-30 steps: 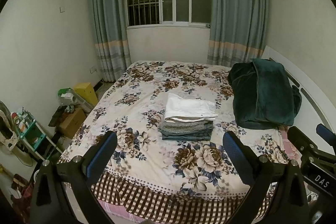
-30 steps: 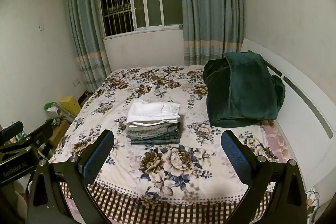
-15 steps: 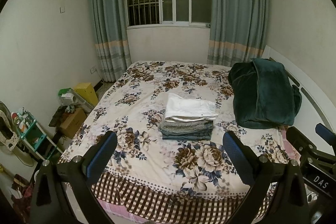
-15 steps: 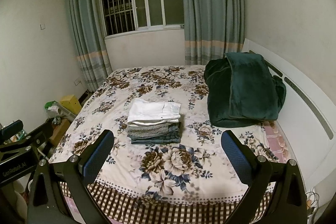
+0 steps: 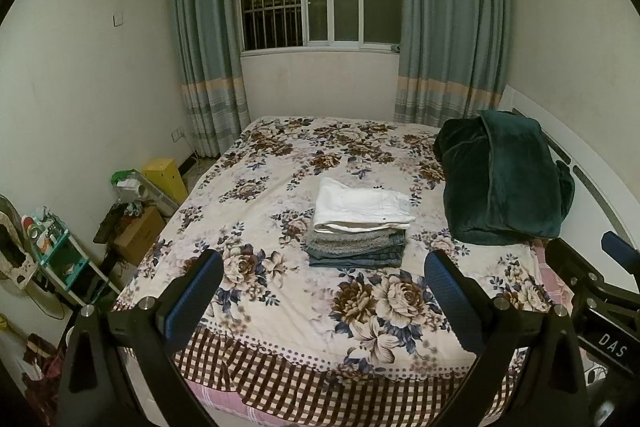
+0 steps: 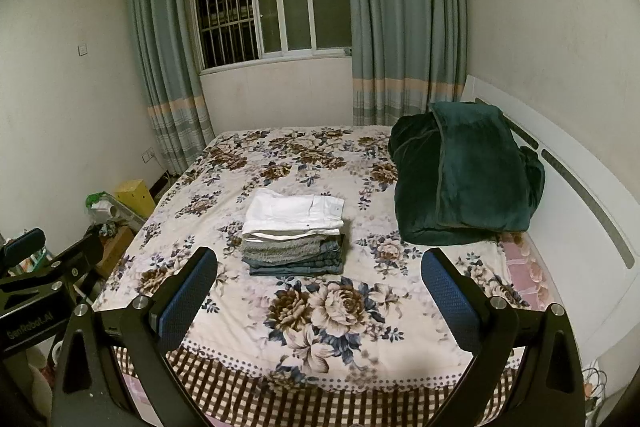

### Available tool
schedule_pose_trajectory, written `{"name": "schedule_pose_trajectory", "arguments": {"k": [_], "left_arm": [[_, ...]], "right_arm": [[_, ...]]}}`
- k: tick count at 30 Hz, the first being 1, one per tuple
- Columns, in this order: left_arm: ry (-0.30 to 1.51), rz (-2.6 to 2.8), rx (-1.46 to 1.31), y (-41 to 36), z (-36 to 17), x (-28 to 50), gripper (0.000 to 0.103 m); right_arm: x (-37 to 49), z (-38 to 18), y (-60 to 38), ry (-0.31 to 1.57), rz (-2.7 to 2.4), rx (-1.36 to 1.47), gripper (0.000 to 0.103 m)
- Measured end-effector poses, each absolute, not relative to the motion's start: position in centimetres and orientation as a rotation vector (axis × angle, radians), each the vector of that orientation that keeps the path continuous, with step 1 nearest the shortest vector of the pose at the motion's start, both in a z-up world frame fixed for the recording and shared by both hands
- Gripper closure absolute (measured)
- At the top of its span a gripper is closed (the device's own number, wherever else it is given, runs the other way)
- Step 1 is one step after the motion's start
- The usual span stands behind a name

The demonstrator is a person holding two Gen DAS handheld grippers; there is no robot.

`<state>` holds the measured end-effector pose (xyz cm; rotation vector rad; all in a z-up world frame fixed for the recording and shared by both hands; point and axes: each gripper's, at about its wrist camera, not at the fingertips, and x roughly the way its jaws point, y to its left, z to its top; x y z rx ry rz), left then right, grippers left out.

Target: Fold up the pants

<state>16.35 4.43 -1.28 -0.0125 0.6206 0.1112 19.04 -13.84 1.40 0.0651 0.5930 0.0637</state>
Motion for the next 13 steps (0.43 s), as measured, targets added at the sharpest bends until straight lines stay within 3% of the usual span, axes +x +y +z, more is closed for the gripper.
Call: {"name": "schedule_pose_trajectory", "arguments": {"k": [13], "left_arm": [[0.620,0.110,-0.012,4.40,-0.88,16.17,0.000]], "right_arm": [[19.12,1.34,-13.69,0.595,0.068,0.066,0.000]]}}
